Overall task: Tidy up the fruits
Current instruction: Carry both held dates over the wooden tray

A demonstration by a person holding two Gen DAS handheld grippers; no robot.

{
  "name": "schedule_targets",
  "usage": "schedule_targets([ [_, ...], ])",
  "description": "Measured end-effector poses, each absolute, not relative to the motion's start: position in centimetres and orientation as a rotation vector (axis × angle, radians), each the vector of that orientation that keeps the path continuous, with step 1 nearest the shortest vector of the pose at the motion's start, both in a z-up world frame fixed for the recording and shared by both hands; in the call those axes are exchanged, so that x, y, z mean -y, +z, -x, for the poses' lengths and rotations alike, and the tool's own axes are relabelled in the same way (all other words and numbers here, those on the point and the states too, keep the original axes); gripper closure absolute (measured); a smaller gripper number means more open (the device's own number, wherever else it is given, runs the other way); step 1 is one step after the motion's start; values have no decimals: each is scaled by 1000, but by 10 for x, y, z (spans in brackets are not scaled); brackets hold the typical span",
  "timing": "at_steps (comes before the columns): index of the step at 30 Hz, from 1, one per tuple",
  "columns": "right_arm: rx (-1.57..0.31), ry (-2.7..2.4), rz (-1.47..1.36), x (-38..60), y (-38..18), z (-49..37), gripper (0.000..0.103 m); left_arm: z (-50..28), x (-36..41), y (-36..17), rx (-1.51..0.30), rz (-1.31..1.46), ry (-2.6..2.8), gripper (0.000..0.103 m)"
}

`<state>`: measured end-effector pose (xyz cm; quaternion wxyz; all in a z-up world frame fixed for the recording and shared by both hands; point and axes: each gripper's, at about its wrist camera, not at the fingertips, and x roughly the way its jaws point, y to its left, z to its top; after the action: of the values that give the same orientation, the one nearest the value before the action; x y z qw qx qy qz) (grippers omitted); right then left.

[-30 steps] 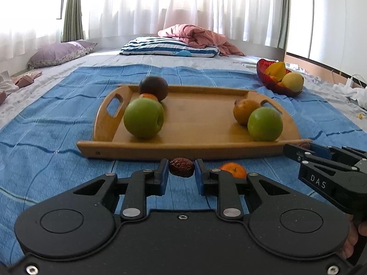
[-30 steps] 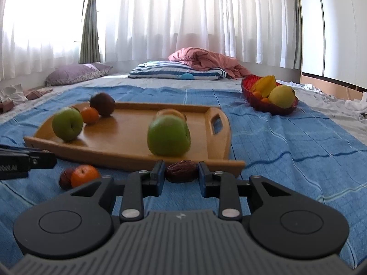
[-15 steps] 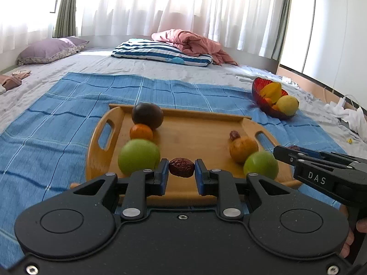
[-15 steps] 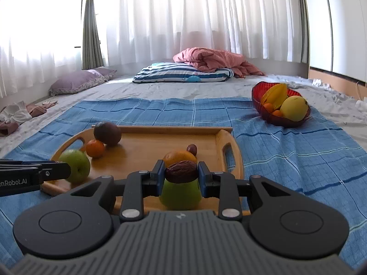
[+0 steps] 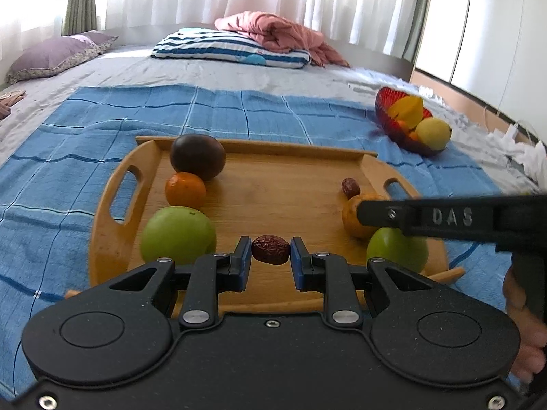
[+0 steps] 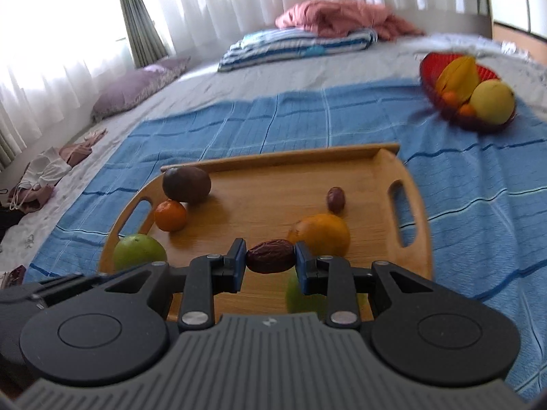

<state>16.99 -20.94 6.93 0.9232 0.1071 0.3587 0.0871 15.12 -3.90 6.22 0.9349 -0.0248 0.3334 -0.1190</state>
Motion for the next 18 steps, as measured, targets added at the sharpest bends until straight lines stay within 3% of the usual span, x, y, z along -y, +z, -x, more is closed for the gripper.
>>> schedule_targets([
  [18, -788, 186, -375, 203, 48, -203, 70, -177, 45, 39, -715, 6, -225, 80],
])
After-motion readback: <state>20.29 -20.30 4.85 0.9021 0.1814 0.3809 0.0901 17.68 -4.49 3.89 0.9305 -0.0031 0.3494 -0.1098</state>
